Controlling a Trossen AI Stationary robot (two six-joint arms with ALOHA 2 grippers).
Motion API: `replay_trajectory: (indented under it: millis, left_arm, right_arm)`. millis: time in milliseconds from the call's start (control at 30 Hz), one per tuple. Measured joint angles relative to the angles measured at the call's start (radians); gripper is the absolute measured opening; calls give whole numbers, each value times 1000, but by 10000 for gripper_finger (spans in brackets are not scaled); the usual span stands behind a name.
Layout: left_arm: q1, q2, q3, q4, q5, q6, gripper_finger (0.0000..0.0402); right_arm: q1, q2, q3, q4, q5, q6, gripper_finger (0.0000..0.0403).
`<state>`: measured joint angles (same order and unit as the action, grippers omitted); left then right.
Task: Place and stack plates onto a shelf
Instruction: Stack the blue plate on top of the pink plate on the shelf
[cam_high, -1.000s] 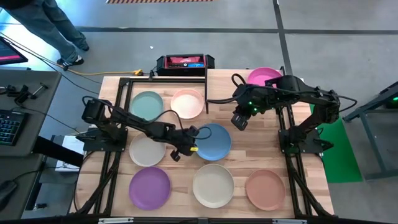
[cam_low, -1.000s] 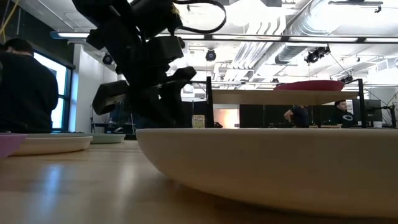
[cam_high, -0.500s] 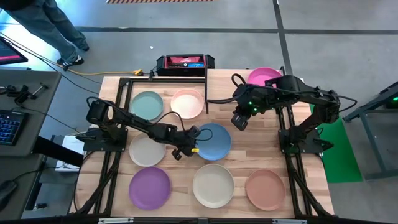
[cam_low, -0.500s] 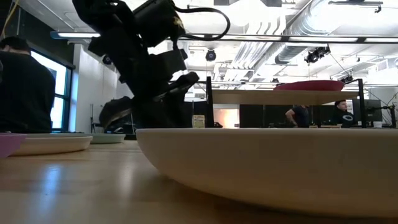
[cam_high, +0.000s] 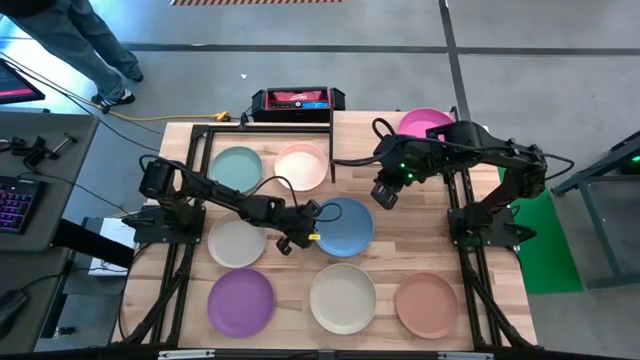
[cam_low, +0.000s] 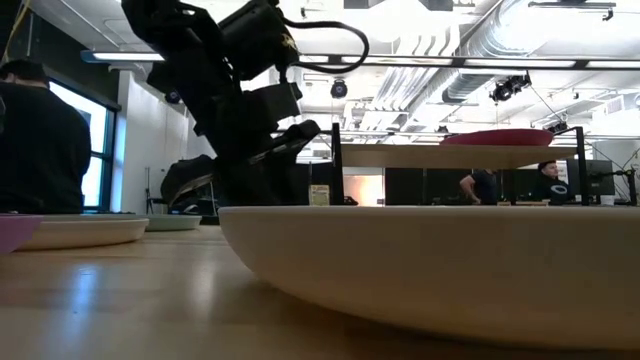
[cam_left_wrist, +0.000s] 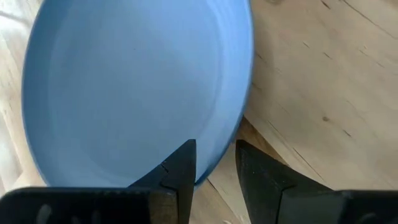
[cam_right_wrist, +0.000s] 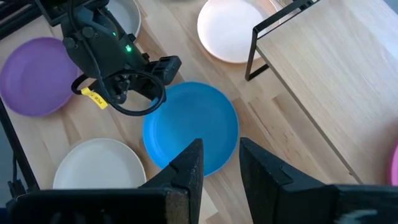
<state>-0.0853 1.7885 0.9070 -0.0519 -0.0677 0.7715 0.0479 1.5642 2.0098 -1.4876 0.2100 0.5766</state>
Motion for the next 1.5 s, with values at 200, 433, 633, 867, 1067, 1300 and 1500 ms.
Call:
replay_trajectory:
  millis: [200,433,633,867,1067,1300,1500]
  left_arm:
    - [0,0,0,-1,-4,0,52]
    - [0,0,0,-8,-20,0,5]
    - [-7,0,0,-4,-22,-6,3]
    - [-65,-3,0,-17,-66,-10,1]
    - [-112,-10,0,-93,-161,-67,1]
    - [-140,-83,-1,-163,-190,-169,1]
    - [-158,-201,-1,-232,-217,-214,1]
  right_arm:
    - [0,0,0,7,0,1,83]
    - [0,0,0,8,0,10,83]
    - [0,0,0,8,0,11,83]
    - [0,0,0,7,0,45,83]
    - [0,0,0,7,0,53,83]
    - [0,0,0,7,0,53,83]
    - [0,0,0,9,0,53,83]
